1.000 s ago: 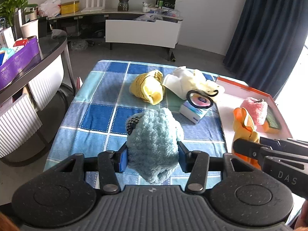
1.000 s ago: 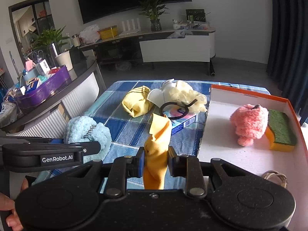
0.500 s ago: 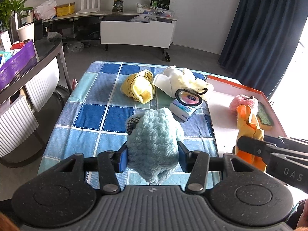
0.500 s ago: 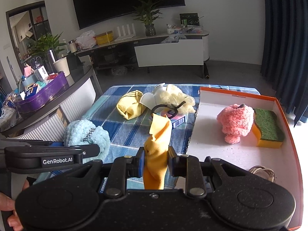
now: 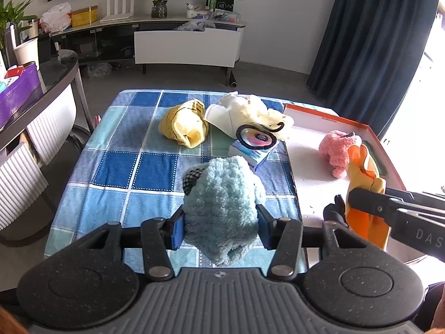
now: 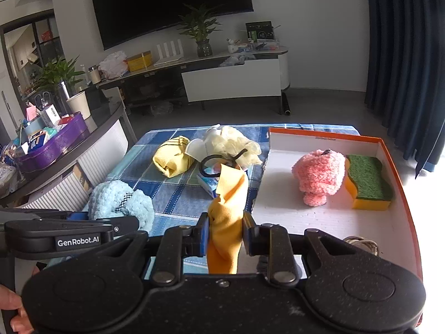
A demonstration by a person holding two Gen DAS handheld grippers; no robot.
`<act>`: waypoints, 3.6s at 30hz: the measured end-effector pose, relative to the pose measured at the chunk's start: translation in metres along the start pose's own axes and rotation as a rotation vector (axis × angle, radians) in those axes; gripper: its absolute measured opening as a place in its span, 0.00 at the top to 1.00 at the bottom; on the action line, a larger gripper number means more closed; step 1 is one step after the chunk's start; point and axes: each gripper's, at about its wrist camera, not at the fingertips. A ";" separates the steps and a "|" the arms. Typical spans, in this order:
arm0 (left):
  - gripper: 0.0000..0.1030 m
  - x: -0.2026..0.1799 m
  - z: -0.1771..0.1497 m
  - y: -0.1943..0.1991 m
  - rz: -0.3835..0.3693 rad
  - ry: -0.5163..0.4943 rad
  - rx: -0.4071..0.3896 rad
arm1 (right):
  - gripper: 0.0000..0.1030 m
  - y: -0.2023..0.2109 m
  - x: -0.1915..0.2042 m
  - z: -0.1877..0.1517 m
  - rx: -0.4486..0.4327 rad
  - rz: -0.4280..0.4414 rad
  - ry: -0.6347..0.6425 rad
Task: Organize soft objects
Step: 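Carry the light blue plush and yellow cloth over the white box with both tools, then open both tools to drop the light blue plush and yellow cloth into the box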
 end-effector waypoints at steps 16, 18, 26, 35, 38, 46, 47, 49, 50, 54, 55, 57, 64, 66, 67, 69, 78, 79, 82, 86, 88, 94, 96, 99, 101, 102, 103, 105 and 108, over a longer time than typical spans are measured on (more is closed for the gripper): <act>0.50 -0.011 0.003 -0.004 -0.013 -0.026 0.003 | 0.71 0.004 -0.014 0.001 -0.009 -0.023 -0.028; 0.50 -0.012 0.003 -0.004 -0.015 -0.029 0.003 | 0.70 0.005 -0.016 0.000 -0.009 -0.026 -0.031; 0.50 -0.022 0.005 -0.008 -0.025 -0.048 0.006 | 0.70 0.008 -0.025 0.001 -0.016 -0.042 -0.048; 0.50 -0.035 0.006 -0.011 -0.042 -0.072 0.008 | 0.70 0.013 -0.036 0.001 -0.027 -0.062 -0.069; 0.50 -0.041 0.008 -0.012 -0.046 -0.081 0.006 | 0.70 0.015 -0.041 0.002 -0.032 -0.069 -0.078; 0.50 -0.056 0.011 -0.015 -0.064 -0.104 0.006 | 0.70 0.020 -0.056 0.002 -0.043 -0.092 -0.103; 0.50 -0.057 0.012 -0.015 -0.066 -0.107 0.006 | 0.70 0.020 -0.057 0.002 -0.044 -0.095 -0.105; 0.50 -0.061 0.013 -0.016 -0.071 -0.113 0.006 | 0.70 0.021 -0.061 0.002 -0.046 -0.101 -0.112; 0.50 -0.062 0.014 -0.017 -0.074 -0.116 0.005 | 0.70 0.022 -0.062 0.002 -0.047 -0.103 -0.114; 0.50 -0.071 0.016 -0.019 -0.085 -0.131 0.004 | 0.70 0.024 -0.070 0.002 -0.052 -0.114 -0.127; 0.50 -0.072 0.017 -0.019 -0.088 -0.135 0.004 | 0.70 0.025 -0.071 0.002 -0.053 -0.117 -0.129; 0.50 -0.076 0.018 -0.021 -0.094 -0.142 0.005 | 0.70 0.026 -0.074 0.002 -0.056 -0.123 -0.136; 0.49 -0.092 0.022 -0.028 -0.120 -0.166 0.007 | 0.70 0.030 -0.088 0.002 -0.064 -0.146 -0.159; 0.49 -0.096 0.023 -0.029 -0.127 -0.171 0.007 | 0.70 0.030 -0.091 0.002 -0.065 -0.152 -0.165; 0.49 -0.098 0.024 -0.030 -0.131 -0.175 0.008 | 0.70 0.030 -0.093 0.002 -0.065 -0.154 -0.167; 0.49 -0.103 0.026 -0.032 -0.136 -0.182 0.008 | 0.70 0.030 -0.096 0.002 -0.066 -0.160 -0.172; 0.49 -0.121 0.034 -0.041 -0.161 -0.207 0.009 | 0.70 0.030 -0.111 0.007 -0.077 -0.185 -0.189; 0.49 -0.123 0.035 -0.042 -0.164 -0.210 0.008 | 0.70 0.029 -0.112 0.007 -0.077 -0.188 -0.190; 0.49 -0.129 0.038 -0.046 -0.172 -0.219 0.009 | 0.70 0.028 -0.118 0.009 -0.076 -0.196 -0.195; 0.49 -0.136 0.042 -0.050 -0.185 -0.227 0.012 | 0.70 0.025 -0.124 0.012 -0.078 -0.209 -0.199; 0.49 -0.138 0.042 -0.053 -0.189 -0.231 0.015 | 0.70 0.024 -0.127 0.014 -0.076 -0.212 -0.201; 0.49 -0.146 0.048 -0.060 -0.200 -0.238 0.021 | 0.70 0.017 -0.135 0.019 -0.075 -0.222 -0.200; 0.49 -0.149 0.050 -0.062 -0.204 -0.242 0.022 | 0.70 0.015 -0.137 0.021 -0.075 -0.224 -0.202; 0.49 -0.152 0.052 -0.066 -0.210 -0.247 0.022 | 0.70 0.011 -0.139 0.023 -0.073 -0.229 -0.196; 0.48 -0.154 0.053 -0.068 -0.215 -0.249 0.023 | 0.69 0.010 -0.140 0.025 -0.073 -0.233 -0.196; 0.48 -0.155 0.054 -0.069 -0.217 -0.250 0.025 | 0.69 0.009 -0.141 0.025 -0.073 -0.235 -0.197; 0.48 -0.156 0.055 -0.071 -0.219 -0.251 0.026 | 0.69 0.008 -0.142 0.026 -0.073 -0.238 -0.196; 0.48 -0.158 0.056 -0.073 -0.225 -0.249 0.028 | 0.68 0.006 -0.145 0.027 -0.073 -0.242 -0.197; 0.45 -0.159 0.057 -0.077 -0.238 -0.244 0.027 | 0.64 0.005 -0.147 0.028 -0.080 -0.258 -0.193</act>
Point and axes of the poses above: each gripper's, at about its wrist camera, not at the fingertips, and y roughly against the way its jaws point, x to its left, z to its top, and after that the axes turned 9 degrees about -y, right-handed
